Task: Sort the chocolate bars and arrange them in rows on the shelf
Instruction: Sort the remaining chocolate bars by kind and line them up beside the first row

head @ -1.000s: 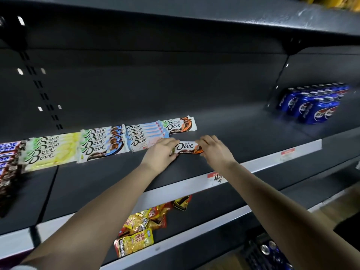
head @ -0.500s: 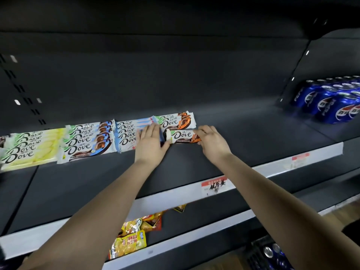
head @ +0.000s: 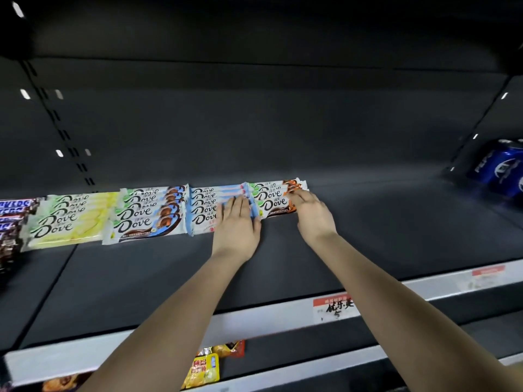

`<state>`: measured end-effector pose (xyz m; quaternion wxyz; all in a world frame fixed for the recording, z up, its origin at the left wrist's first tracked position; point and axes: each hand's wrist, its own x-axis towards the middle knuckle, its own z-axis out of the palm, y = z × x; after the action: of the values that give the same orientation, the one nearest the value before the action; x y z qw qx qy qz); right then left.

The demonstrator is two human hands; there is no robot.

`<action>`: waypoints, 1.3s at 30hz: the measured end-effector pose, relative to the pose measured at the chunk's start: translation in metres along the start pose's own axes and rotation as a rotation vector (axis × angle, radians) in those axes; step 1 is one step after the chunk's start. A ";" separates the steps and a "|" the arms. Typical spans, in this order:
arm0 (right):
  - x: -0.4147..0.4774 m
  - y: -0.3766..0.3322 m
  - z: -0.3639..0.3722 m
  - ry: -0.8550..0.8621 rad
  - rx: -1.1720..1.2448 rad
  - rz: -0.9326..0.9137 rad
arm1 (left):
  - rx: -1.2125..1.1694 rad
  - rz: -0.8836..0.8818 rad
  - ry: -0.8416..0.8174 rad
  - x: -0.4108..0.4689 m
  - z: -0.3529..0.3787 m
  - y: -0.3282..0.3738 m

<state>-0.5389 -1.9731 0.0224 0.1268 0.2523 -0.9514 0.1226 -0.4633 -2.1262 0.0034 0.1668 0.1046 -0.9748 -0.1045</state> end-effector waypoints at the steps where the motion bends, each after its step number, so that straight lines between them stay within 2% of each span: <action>1: 0.001 0.001 0.003 0.015 0.004 0.008 | 0.000 -0.002 0.001 0.000 0.000 0.000; 6: 0.003 0.006 0.013 0.097 0.062 0.045 | 0.009 -0.001 0.006 0.000 0.001 -0.001; 12: 0.000 0.008 0.013 0.117 0.072 0.051 | -0.005 -0.003 0.022 -0.001 0.002 0.000; 26: 0.000 0.004 0.015 0.200 0.023 -0.050 | -0.039 -0.012 0.037 -0.001 0.001 0.000; 30: -0.004 -0.009 0.005 0.059 -0.194 -0.066 | -0.085 -0.005 0.017 -0.004 -0.007 0.002; 34: -0.016 -0.036 -0.003 0.035 -0.124 0.043 | -0.042 0.022 0.006 -0.013 -0.016 -0.006; 39: -0.016 -0.078 -0.008 0.001 -0.099 -0.032 | -0.031 -0.009 0.041 -0.032 -0.037 -0.039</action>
<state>-0.4844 -2.0289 0.0386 0.1417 0.2607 -0.9521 0.0736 -0.4144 -2.1622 0.0185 0.1880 0.1087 -0.9690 -0.1182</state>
